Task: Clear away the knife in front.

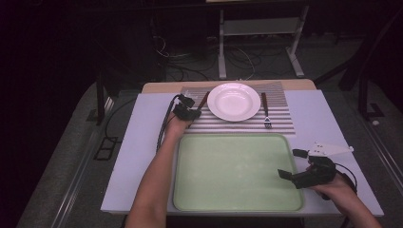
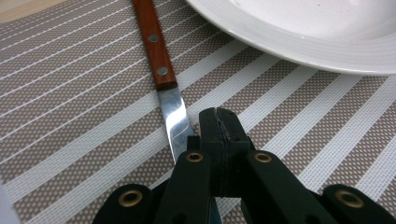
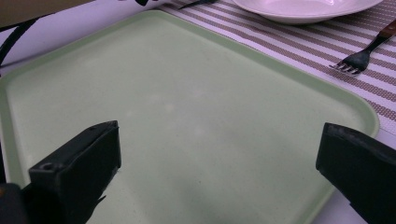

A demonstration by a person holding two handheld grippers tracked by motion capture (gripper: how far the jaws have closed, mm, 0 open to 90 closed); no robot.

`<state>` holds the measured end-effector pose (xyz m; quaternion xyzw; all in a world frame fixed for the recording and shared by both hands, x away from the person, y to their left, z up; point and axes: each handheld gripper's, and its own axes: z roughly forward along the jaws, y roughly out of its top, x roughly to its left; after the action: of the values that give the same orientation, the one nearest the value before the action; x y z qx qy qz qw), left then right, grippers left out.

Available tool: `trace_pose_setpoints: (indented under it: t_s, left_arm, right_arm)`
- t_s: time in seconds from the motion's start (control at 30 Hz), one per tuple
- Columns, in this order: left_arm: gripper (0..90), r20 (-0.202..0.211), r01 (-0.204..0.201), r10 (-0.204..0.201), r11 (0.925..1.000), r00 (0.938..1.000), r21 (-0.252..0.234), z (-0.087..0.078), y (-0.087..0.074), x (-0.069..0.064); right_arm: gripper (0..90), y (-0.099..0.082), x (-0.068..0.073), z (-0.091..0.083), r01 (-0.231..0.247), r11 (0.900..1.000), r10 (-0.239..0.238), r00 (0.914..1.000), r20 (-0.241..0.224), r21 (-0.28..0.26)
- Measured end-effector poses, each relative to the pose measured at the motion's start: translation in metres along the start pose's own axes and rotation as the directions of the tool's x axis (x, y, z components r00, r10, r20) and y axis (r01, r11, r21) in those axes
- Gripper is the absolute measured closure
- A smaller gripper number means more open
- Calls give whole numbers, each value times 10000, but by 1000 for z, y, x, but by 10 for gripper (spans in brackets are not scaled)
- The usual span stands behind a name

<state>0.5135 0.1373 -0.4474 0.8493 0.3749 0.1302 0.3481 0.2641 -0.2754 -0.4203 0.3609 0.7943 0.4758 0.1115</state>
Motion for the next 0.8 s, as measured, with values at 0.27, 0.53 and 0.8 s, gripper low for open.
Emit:
trace_pose_setpoints:
  t_s: [0.27, 0.53, 0.8]
  left_arm:
    - [896, -86, 138, -138, 9999, 9999, -43, -5, -5, 7]
    - [894, 77, 272, -271, 9995, 9996, -147, -6, -6, 8]
    - [813, 143, 221, -217, 9994, 9997, -260, -9, -3, 8]
  right_arm:
    - [1, 0, 0, 0, 6, 10000, -6, 10000, 4, 27]
    - [1, 0, 0, 1, 19, 10000, -19, 10000, -7, 70]
    - [1, 0, 0, 0, 7, 10000, -7, 10000, -9, 45]
